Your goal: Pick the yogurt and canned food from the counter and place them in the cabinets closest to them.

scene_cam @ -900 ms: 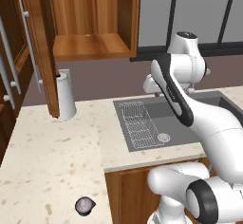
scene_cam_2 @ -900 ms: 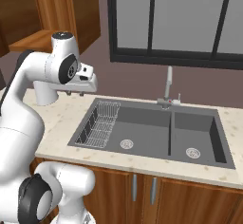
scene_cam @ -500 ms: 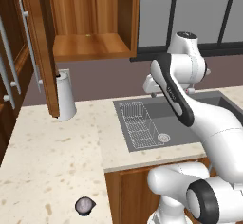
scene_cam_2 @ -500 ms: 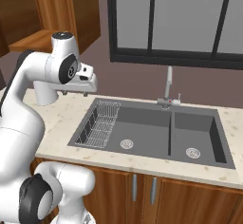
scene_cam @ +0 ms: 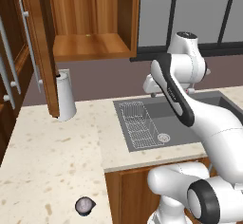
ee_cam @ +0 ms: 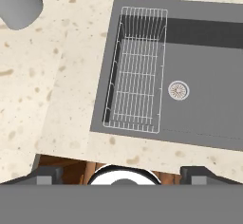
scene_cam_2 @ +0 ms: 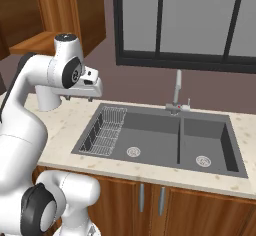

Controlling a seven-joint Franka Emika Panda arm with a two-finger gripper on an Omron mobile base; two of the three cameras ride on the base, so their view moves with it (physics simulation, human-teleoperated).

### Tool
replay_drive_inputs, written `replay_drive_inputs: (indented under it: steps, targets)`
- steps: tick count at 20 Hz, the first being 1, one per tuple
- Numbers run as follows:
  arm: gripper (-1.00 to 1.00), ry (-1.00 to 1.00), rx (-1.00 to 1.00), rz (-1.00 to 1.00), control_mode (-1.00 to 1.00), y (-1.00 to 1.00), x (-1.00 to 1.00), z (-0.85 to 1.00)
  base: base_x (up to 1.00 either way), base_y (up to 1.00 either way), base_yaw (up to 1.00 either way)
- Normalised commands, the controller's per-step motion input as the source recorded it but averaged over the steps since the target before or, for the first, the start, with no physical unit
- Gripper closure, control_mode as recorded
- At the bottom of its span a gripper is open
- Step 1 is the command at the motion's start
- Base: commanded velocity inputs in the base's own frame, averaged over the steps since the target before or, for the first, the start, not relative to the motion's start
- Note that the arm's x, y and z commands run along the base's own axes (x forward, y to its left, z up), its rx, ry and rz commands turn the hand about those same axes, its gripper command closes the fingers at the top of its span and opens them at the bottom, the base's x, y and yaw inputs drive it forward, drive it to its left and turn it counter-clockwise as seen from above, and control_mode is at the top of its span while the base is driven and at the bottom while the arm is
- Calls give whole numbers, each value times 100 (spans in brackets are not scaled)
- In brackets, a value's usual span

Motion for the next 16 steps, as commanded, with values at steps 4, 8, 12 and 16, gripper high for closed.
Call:
replay_drive_inputs:
  steps: [4, 8, 12, 16]
  targets:
    - [-100, 0, 0, 0, 100, 0, 0, 0, 0, 0, 0]
    - [-100, 0, 0, 0, 100, 0, 0, 0, 0, 2, 9]
    - [-100, 0, 0, 0, 100, 0, 0, 0, 0, 0, 18]
    - [-100, 0, 0, 0, 100, 0, 0, 0, 0, 0, 20]
